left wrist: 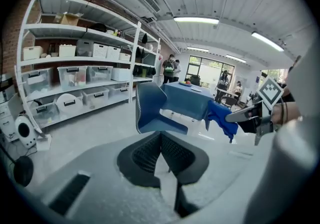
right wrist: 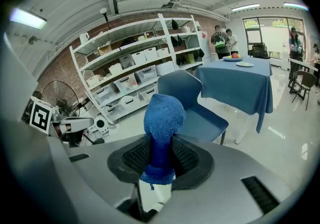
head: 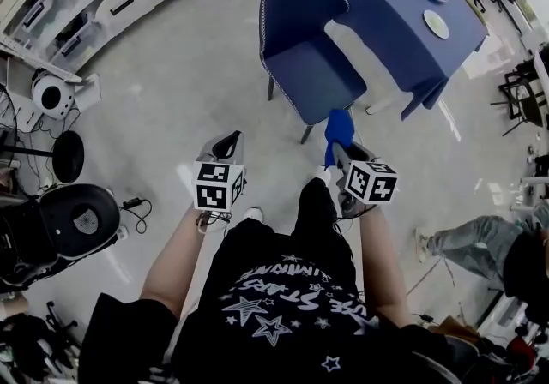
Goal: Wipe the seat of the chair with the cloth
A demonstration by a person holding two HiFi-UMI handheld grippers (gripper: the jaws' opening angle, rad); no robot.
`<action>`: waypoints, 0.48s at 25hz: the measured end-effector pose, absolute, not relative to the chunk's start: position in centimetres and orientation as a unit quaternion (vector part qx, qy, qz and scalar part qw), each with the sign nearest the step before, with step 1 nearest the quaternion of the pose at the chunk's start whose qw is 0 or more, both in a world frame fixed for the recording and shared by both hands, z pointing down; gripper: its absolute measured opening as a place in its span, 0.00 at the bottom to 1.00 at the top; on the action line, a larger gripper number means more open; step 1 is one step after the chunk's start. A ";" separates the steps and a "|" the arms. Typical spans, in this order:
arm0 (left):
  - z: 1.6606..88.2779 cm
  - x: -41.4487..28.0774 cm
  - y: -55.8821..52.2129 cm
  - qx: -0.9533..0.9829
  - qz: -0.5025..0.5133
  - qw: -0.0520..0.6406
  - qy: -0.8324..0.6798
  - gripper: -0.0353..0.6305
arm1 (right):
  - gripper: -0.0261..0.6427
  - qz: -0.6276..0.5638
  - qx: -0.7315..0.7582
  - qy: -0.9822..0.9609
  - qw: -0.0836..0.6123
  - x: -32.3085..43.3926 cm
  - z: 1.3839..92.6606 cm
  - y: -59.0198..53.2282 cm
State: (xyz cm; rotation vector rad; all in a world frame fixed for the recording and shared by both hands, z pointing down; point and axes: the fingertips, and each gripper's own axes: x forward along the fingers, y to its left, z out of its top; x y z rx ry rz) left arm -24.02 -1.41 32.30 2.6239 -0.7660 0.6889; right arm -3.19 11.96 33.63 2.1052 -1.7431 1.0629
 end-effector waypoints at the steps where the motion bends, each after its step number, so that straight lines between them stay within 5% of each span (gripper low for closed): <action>1: 32.6 -23.2 -1.5 0.916 0.241 0.160 -0.277 0.08 | 0.20 0.362 0.709 -0.597 0.104 -2.0 34.4 11.5; 12: 35.0 -9.3 -6.6 0.856 0.260 0.194 -0.402 0.08 | 0.20 0.374 0.612 -0.680 0.152 14.5 39.8 1.6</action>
